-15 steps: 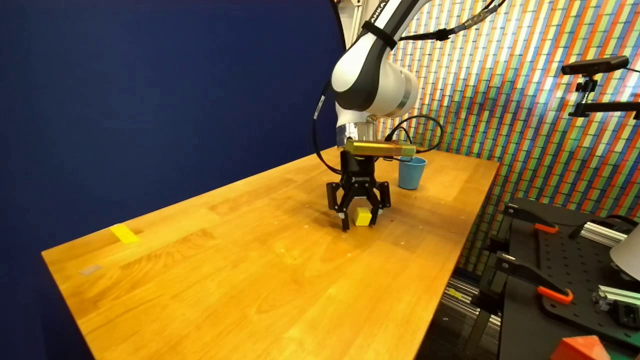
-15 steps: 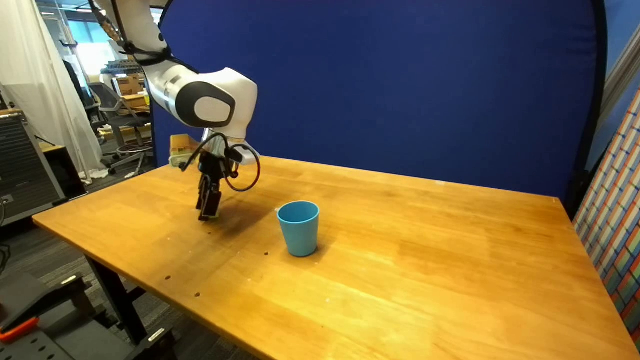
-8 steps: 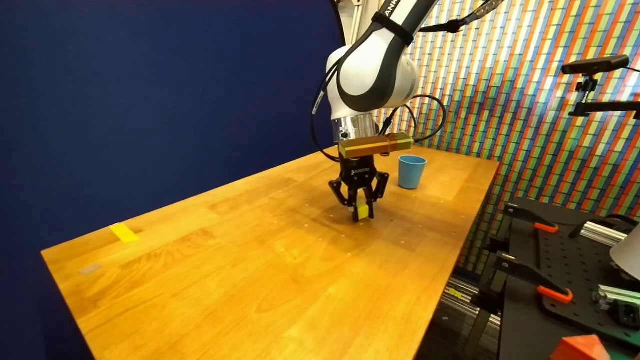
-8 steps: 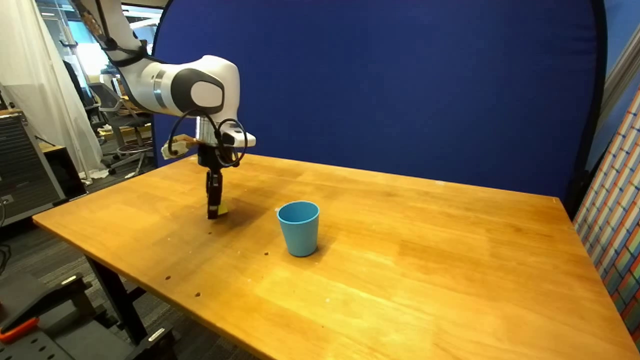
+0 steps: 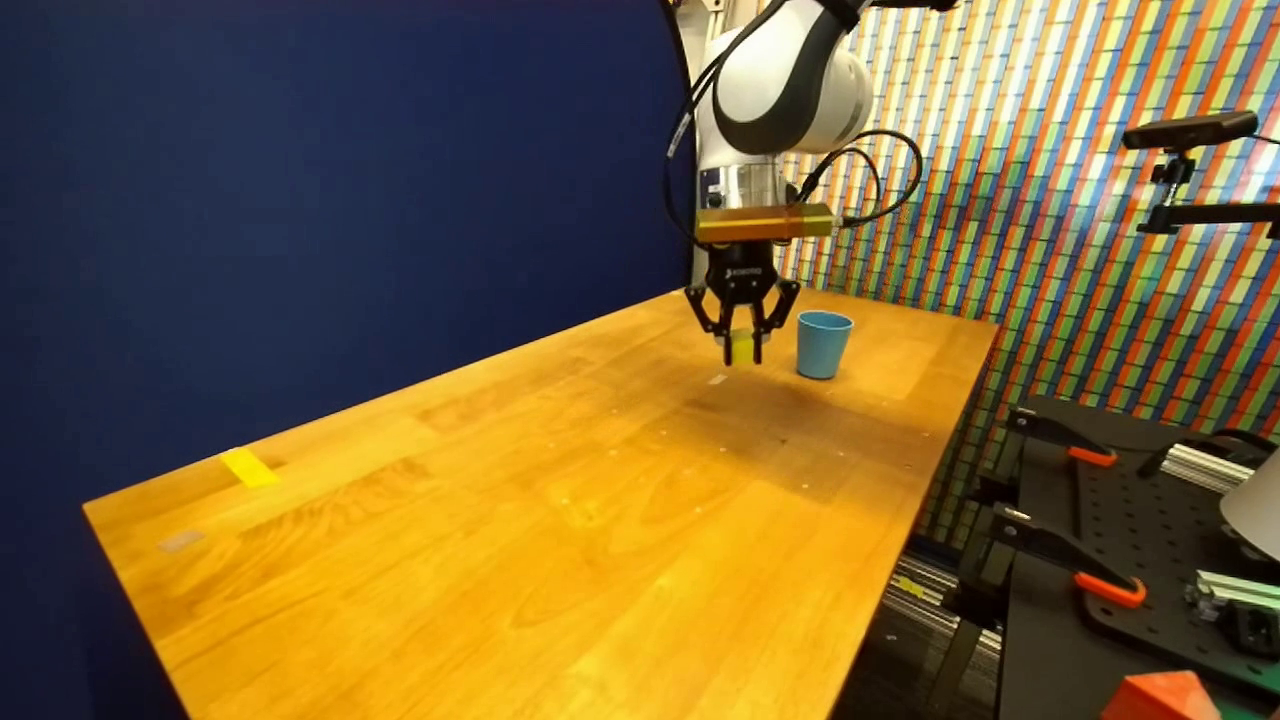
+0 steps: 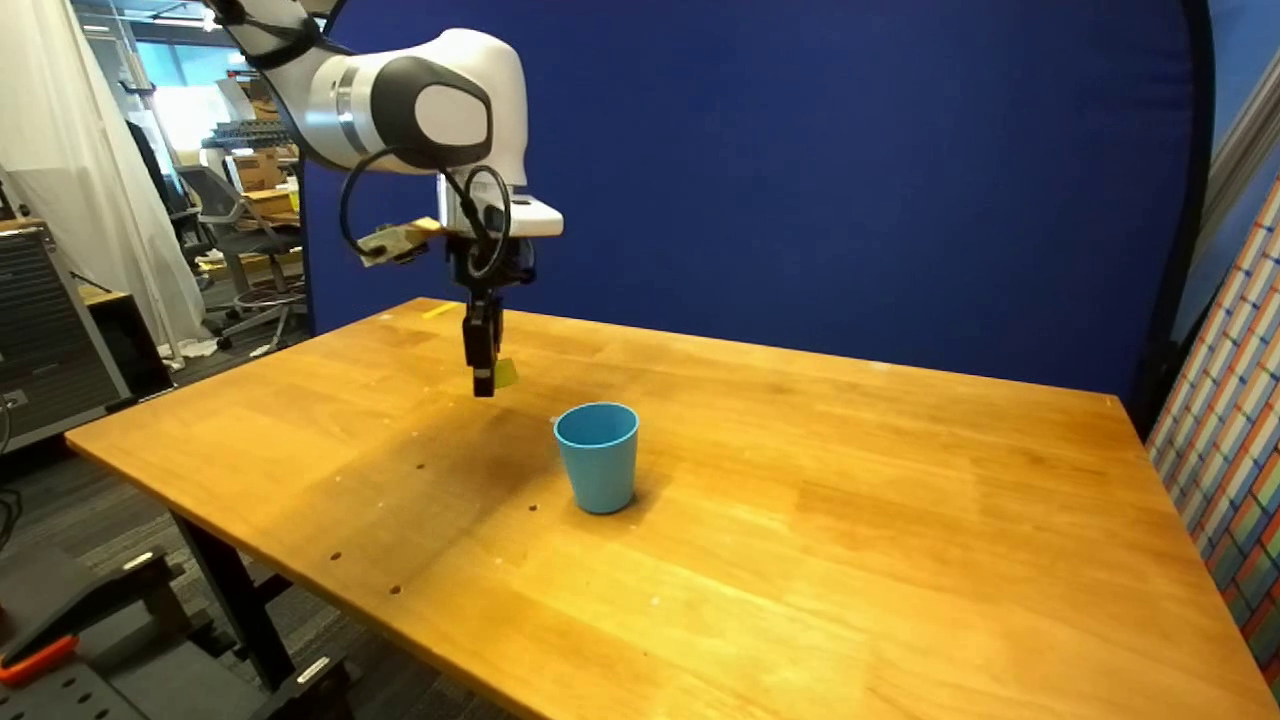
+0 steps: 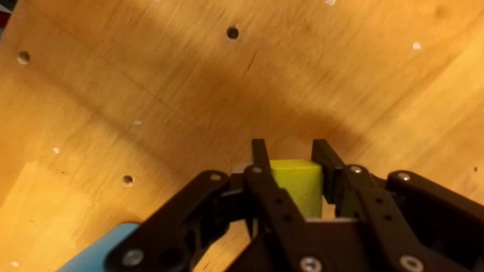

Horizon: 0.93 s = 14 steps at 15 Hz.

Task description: Put the block in the cup

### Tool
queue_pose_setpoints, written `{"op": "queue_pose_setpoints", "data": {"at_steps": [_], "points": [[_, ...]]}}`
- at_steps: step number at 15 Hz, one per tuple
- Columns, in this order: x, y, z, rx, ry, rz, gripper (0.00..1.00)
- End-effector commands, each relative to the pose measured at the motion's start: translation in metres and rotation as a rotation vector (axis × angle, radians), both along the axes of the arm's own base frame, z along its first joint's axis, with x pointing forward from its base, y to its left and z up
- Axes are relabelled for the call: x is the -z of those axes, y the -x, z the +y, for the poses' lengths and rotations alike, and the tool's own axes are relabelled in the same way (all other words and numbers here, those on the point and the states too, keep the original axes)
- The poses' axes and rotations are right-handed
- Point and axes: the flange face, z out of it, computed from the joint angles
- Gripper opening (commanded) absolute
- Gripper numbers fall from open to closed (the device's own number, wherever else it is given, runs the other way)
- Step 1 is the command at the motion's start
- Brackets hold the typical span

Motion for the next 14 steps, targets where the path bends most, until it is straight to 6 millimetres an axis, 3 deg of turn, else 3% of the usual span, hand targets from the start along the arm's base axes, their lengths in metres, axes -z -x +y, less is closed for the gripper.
{"op": "queue_pose_setpoints", "data": {"at_steps": [1, 7, 14], "points": [[-0.043, 0.020, -0.044, 0.190, -0.003, -0.053, 0.17], [-0.056, 0.046, -0.103, 0.448, -0.039, -0.073, 0.17], [-0.046, 0.070, -0.134, 0.602, -0.036, -0.083, 0.17]]}}
